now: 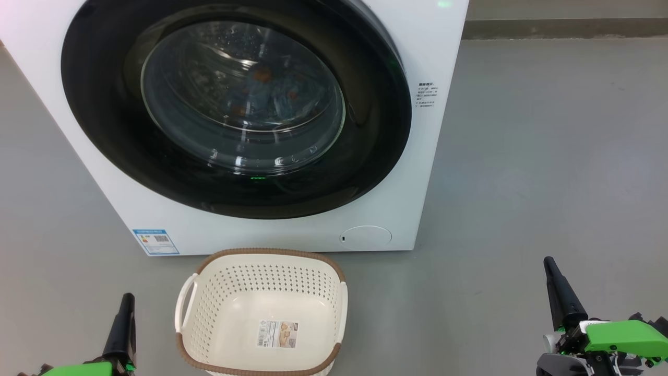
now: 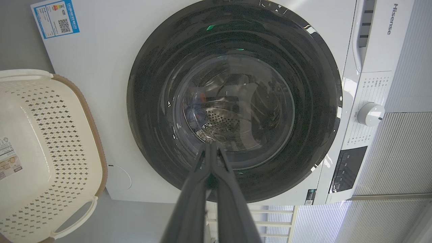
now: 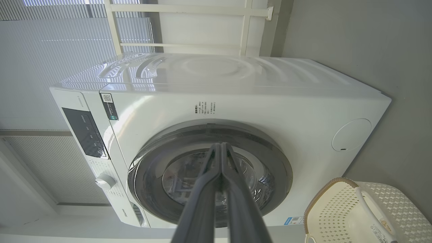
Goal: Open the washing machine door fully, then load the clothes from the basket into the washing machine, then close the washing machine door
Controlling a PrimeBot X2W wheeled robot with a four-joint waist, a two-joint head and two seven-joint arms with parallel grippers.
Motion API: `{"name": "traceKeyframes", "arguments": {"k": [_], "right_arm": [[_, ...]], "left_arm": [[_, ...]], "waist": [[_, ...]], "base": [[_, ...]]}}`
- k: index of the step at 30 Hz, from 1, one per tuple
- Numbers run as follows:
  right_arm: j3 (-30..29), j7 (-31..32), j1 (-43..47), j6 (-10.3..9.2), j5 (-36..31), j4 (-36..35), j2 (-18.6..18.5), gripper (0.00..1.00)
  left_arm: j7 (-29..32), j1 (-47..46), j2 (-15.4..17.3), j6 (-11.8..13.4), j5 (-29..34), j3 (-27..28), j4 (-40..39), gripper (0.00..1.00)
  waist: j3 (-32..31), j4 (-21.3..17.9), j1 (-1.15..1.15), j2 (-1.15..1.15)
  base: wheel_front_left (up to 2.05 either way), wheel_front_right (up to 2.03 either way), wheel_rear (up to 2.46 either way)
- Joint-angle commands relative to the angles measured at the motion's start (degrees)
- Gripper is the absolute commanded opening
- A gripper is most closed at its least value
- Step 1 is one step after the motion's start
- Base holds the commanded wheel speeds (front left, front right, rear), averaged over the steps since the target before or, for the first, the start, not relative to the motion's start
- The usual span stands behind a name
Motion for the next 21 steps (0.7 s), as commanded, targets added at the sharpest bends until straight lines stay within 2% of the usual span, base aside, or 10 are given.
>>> {"name": "traceKeyframes", "arguments": {"k": [1, 21], "right_arm": [[0.87, 0.15, -0.65, -0.06, -0.02, -1.52, 0.03, 0.0], [0.78, 0.22, -0.66, -0.06, -0.09, -1.52, 0.09, 0.0]], "left_arm": [[0.33, -2.37, 0.87, -0.19, 0.11, 1.96, -1.08, 0.0], [0.35, -2.37, 0.85, -0.19, 0.14, 1.99, -1.08, 0.0]], "waist": [[0.0, 0.0, 0.0, 0.0], [0.0, 0.0, 0.0, 0.0]], "base": [[0.0, 0.0, 0.0], [0.0, 0.0, 0.0]]}}
